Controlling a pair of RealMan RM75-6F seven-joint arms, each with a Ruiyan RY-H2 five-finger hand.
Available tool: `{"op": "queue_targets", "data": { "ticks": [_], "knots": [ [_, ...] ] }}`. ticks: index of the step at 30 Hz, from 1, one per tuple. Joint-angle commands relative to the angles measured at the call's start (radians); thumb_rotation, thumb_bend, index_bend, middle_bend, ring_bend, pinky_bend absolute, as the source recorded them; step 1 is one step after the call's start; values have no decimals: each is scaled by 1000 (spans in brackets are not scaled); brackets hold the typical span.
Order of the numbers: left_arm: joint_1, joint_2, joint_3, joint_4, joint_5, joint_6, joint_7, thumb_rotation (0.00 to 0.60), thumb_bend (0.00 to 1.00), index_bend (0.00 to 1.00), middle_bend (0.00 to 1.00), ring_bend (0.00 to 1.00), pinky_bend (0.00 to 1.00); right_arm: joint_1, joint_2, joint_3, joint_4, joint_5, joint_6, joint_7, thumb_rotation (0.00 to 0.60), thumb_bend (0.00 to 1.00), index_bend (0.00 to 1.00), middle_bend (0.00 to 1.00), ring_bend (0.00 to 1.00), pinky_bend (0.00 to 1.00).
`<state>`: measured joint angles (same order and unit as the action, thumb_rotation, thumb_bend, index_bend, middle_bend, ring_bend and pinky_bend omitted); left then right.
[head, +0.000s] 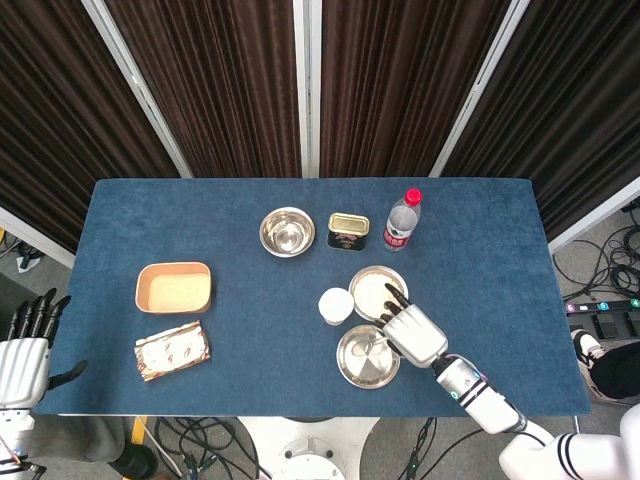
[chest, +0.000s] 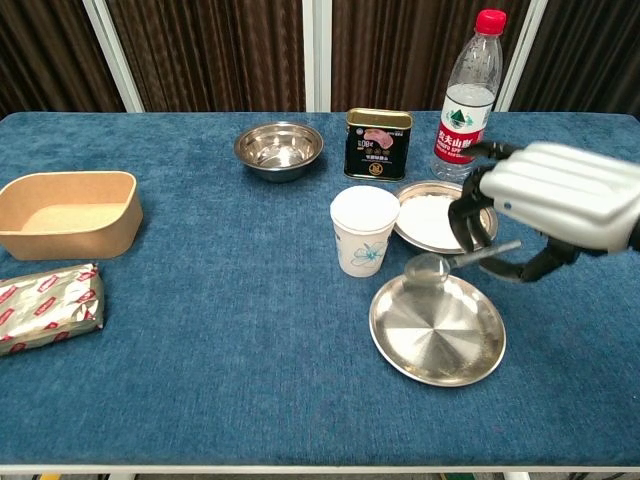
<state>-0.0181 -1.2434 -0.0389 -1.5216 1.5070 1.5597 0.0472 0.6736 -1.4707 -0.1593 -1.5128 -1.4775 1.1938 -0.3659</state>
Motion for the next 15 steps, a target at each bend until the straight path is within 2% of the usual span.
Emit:
{"op": "queue_targets", "data": {
  "ticks": [1,7,15],
  "knots": [
    [2,-2,2,4,0,2,-4,600,98,153,69,8,13,-41,-63,1,76,-39,29,5,600,285,649,601,269,0],
    [4,-7,3,14,-1,2,-17,600,98,153,68,8,13,-71,-133,20,153,-53,17,25,600,260,632,595,249,0],
    [4,-10,4,26,1,2,-33,600,98,153,68,7,13,-90,-188,38,199,-67,-13,10,600,228,578,552,219,0]
  ]
}}
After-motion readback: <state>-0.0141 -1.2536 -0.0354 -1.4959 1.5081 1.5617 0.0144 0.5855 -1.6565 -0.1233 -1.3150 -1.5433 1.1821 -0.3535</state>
